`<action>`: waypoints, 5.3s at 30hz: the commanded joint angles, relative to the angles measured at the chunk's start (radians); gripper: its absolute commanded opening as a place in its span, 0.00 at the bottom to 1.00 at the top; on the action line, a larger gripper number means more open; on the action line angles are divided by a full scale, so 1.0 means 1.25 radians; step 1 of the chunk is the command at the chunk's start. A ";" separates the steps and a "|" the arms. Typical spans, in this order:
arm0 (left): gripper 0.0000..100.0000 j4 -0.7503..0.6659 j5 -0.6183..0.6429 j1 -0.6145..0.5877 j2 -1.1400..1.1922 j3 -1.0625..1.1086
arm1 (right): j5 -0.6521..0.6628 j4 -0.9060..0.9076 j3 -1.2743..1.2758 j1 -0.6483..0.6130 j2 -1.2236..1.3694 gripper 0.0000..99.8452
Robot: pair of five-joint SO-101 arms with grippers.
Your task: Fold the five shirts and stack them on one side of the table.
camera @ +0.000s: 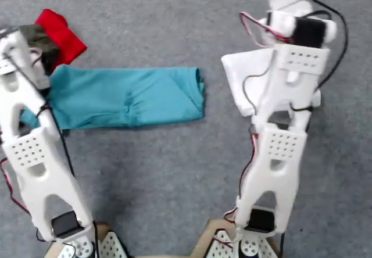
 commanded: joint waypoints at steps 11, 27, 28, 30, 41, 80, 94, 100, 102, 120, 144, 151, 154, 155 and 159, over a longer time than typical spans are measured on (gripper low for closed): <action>0.03 0.010 0.043 0.406 -0.114 0.009 | 0.002 -0.058 -0.030 0.119 -0.055 0.01; 0.03 -0.142 0.220 0.645 -0.038 0.007 | 0.006 -0.059 -0.030 0.135 -0.055 0.01; 0.03 -0.161 0.230 0.651 -0.032 0.007 | 0.007 -0.058 -0.030 0.135 -0.055 0.01; 0.03 -0.189 0.252 0.662 -0.018 0.007 | 0.007 -0.058 -0.030 0.135 -0.053 0.01; 0.24 -0.043 0.356 0.578 -0.049 -0.214 | 0.044 0.059 -0.012 0.033 -0.050 0.04; 0.03 0.010 0.099 0.041 -0.069 -0.137 | -0.021 0.055 0.575 -0.352 -0.114 0.01; 0.03 0.010 0.101 0.073 -0.070 -0.114 | -0.060 -0.145 0.494 -0.506 0.018 0.01; 0.03 0.010 0.101 0.069 -0.070 -0.088 | -0.071 -0.209 0.316 -0.384 0.179 0.01; 0.03 0.010 0.101 0.067 -0.070 -0.088 | -0.069 -0.210 0.228 -0.338 0.213 0.01; 0.03 0.006 0.096 0.191 -0.068 -0.091 | -0.069 -0.026 -0.010 -0.354 0.136 0.01; 0.03 -0.083 0.102 0.364 0.189 -0.333 | -0.070 0.053 -0.030 -0.257 0.192 0.01; 0.03 -0.134 0.096 0.353 0.269 -0.355 | -0.071 -0.056 0.136 -0.309 0.235 0.01; 0.03 -0.146 0.096 0.353 0.342 -0.364 | -0.071 -0.141 0.179 -0.285 0.299 0.01; 0.03 -0.146 0.095 0.352 0.363 -0.364 | -0.071 -0.157 0.177 -0.274 0.314 0.01; 0.03 -0.139 0.095 0.347 0.395 -0.365 | -0.071 -0.107 0.109 -0.263 0.311 0.01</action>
